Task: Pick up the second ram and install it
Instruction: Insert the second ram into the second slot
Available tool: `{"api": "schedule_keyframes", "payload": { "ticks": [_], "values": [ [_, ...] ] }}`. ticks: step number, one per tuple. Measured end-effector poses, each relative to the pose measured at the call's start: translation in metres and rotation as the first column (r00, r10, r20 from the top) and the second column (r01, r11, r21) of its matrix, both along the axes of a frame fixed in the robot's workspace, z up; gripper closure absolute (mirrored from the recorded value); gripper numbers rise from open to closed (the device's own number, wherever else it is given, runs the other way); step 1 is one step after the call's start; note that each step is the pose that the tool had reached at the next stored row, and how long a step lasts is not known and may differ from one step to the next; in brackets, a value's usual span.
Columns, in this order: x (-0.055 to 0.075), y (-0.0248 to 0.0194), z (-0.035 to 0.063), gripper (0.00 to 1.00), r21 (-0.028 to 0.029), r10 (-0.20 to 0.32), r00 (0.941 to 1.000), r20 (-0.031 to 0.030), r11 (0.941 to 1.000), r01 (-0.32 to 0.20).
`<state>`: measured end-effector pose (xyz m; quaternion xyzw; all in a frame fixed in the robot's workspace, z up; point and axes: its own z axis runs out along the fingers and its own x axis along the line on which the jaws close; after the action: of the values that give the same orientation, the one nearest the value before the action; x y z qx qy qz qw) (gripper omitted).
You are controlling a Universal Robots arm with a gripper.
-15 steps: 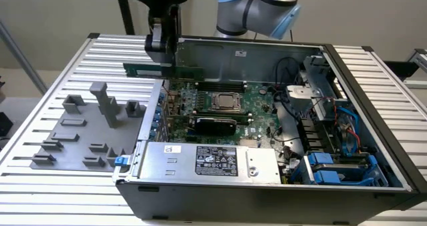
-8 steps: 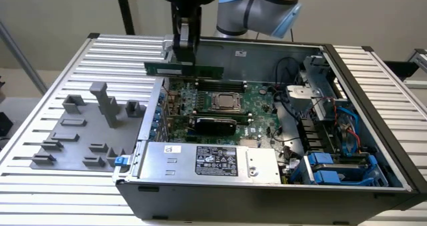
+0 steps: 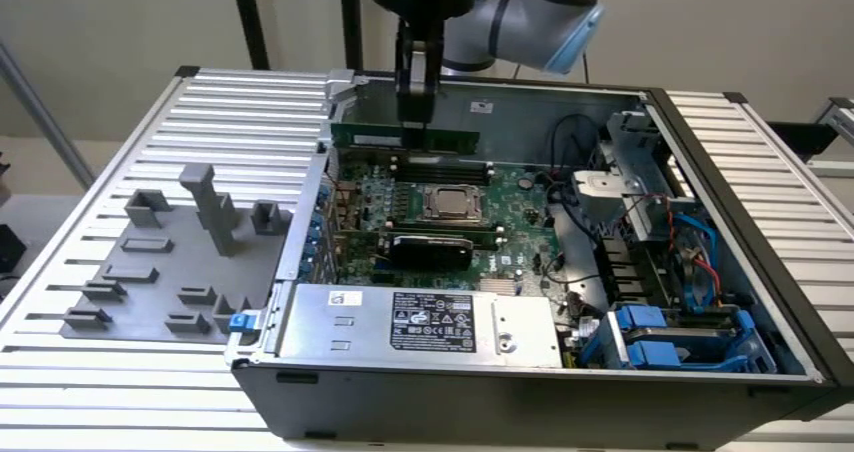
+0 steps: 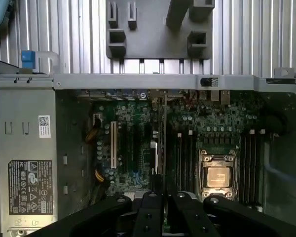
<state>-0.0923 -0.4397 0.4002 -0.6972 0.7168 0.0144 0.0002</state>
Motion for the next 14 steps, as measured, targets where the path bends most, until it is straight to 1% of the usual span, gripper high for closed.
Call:
{"api": "schedule_keyframes", "payload": {
  "ticks": [8,14],
  "values": [
    [0.024,0.0237,-0.0146,1.00,-0.0001,0.000,1.0000,-0.0001,1.0000,0.000],
    [0.032,0.0445,-0.0254,1.00,-0.0001,0.000,1.0000,0.0000,1.0000,0.000]
  ]
}}
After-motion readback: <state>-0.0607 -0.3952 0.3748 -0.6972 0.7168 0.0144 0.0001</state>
